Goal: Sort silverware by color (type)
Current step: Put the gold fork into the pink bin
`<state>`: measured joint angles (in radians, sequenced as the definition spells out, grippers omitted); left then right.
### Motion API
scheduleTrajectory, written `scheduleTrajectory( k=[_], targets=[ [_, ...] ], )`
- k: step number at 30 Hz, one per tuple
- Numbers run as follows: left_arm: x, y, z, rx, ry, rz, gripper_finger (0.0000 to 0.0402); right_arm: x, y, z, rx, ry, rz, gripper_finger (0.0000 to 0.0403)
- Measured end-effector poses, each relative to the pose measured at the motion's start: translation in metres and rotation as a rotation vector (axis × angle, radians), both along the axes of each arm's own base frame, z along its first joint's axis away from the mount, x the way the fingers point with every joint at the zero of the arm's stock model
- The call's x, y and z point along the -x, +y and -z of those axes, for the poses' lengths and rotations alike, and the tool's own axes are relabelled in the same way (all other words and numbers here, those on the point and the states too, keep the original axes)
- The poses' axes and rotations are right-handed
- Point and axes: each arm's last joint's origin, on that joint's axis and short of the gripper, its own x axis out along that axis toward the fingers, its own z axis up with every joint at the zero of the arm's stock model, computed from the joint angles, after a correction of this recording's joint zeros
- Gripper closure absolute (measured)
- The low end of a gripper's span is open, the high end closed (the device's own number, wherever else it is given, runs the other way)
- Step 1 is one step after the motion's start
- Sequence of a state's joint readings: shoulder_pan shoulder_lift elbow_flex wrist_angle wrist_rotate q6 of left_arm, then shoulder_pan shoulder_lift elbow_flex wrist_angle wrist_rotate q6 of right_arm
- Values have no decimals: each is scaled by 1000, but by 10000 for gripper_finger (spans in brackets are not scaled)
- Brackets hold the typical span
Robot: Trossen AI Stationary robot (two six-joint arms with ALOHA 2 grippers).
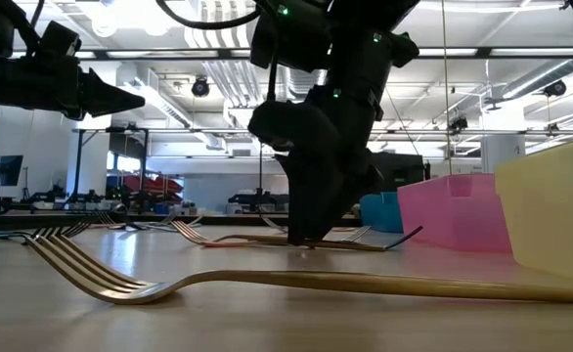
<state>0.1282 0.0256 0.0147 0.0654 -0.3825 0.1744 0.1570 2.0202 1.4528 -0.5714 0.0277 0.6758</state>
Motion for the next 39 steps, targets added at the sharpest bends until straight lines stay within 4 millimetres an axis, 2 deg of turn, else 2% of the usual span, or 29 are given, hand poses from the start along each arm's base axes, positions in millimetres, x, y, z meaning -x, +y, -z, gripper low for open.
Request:
scheduleTrajectory(
  k=[5,12,19,23,26,28,32,35,39],
  targets=[
    [0,0,0,0,0,0,337,0,0,1,3,6,1,287],
    [0,0,0,0,0,0,337,1,-1,1,13,15,-5,381],
    [0,0,0,0,0,0,337,2,-1,1,5,23,4,387],
    [0,0,0,0,0,0,337,0,0,-8,-2,17,-17,388],
    [0,0,0,0,0,0,337,0,1,-25,-2,5,-44,389],
    [0,0,0,0,0,0,337,2,1,-44,-1,-22,-49,389],
    [0,0,0,0,0,0,337,17,-4,-75,41,-9,-32,389],
    [0,0,0,0,0,0,337,41,-6,-101,70,55,-12,390],
    [0,0,0,0,0,0,337,85,-5,-136,137,157,32,390]
  ],
)
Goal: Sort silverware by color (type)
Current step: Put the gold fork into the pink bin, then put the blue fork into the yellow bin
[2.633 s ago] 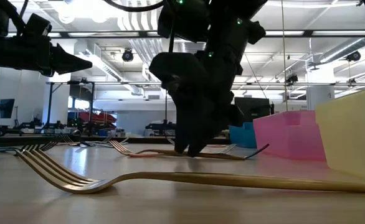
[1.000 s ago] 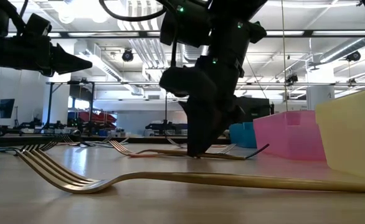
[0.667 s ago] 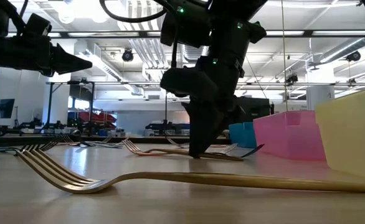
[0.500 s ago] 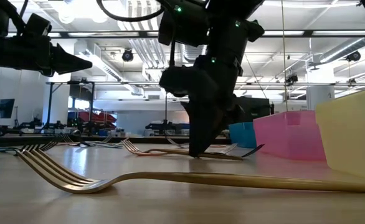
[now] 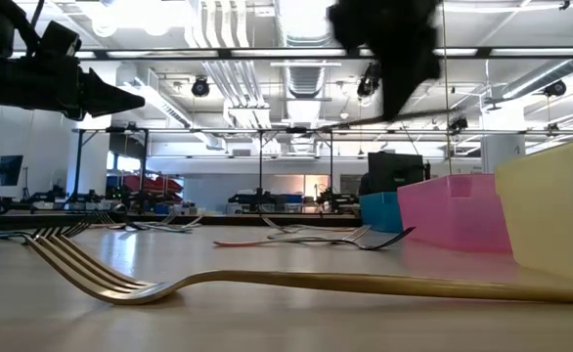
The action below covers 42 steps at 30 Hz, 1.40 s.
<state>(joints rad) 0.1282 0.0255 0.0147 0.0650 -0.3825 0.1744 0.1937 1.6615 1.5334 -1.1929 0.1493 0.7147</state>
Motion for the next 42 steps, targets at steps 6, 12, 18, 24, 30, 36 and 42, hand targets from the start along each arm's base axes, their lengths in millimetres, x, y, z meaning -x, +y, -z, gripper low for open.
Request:
scheduleTrajectory(
  k=[6,12,18,24,30,36,42],
  targets=[
    [0,0,0,0,0,0,337,58,23,-32,4,9,-81,390],
    [0,0,0,0,1,0,337,111,30,-18,63,78,-28,390],
    [0,0,0,0,0,0,337,143,20,9,55,85,122,390],
    [0,0,0,0,0,0,337,155,14,24,65,101,146,377],
    [0,0,0,0,0,0,337,153,15,26,64,99,166,319],
    [0,0,0,0,-1,0,337,143,20,16,37,52,167,282],
    [0,0,0,0,-1,0,337,128,26,0,0,-31,168,279]
  ],
)
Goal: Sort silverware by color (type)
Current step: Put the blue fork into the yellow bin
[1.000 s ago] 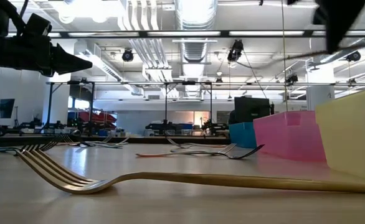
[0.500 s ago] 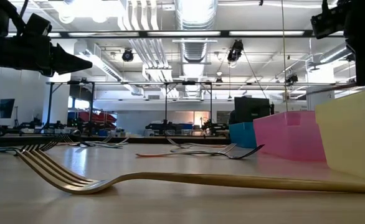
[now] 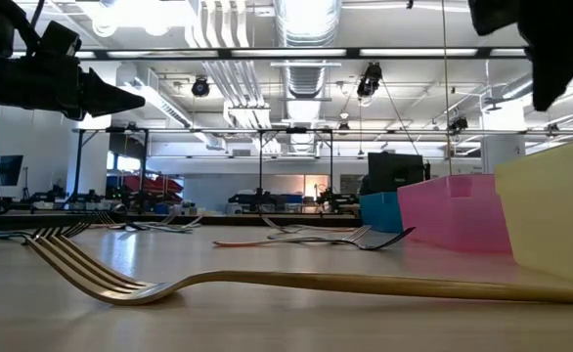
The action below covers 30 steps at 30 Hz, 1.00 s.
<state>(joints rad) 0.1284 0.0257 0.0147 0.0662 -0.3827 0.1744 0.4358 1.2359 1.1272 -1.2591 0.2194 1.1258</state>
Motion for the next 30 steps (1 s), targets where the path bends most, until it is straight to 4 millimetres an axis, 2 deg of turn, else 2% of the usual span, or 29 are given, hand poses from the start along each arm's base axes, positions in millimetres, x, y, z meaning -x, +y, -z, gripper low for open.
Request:
scheduleTrajectory(
  k=[3,9,14,19,22,25,30],
  targets=[
    [0,0,0,0,0,0,337,-11,3,-4,39,-69,-29,285],
    [0,0,0,0,1,0,337,-35,1,-8,251,-180,-110,298],
    [0,0,0,0,1,0,337,-54,-20,-16,347,-191,-44,300],
    [0,0,0,0,1,0,337,-69,-52,-22,378,-170,4,300],
    [0,0,0,0,1,0,337,-81,-71,-16,361,-161,16,300],
    [0,0,0,0,1,0,337,-96,-86,-2,291,-139,-38,300],
    [0,0,0,0,0,1,337,-132,-94,33,239,-123,-176,300]
  ],
)
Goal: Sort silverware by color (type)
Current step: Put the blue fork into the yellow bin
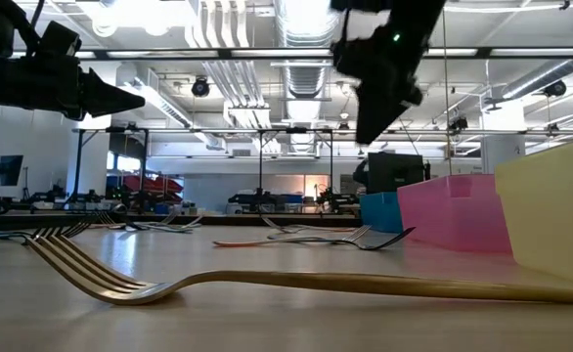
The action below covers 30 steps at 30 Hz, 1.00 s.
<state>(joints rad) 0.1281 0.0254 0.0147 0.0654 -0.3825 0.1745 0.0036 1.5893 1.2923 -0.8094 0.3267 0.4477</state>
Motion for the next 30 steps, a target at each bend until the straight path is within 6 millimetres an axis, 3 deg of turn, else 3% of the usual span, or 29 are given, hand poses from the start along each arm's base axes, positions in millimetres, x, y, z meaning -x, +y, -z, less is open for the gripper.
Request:
scheduleTrajectory(
  k=[6,10,17,30],
  targets=[
    [0,0,0,0,-1,-1,337,-36,-1,41,-158,95,-76,300],
    [0,0,0,0,0,-1,337,-55,2,58,-186,161,-182,300],
    [0,0,0,0,0,0,337,-70,9,67,-259,230,-285,300],
    [0,0,0,0,0,-1,337,-71,37,72,-358,206,-74,300]
  ],
)
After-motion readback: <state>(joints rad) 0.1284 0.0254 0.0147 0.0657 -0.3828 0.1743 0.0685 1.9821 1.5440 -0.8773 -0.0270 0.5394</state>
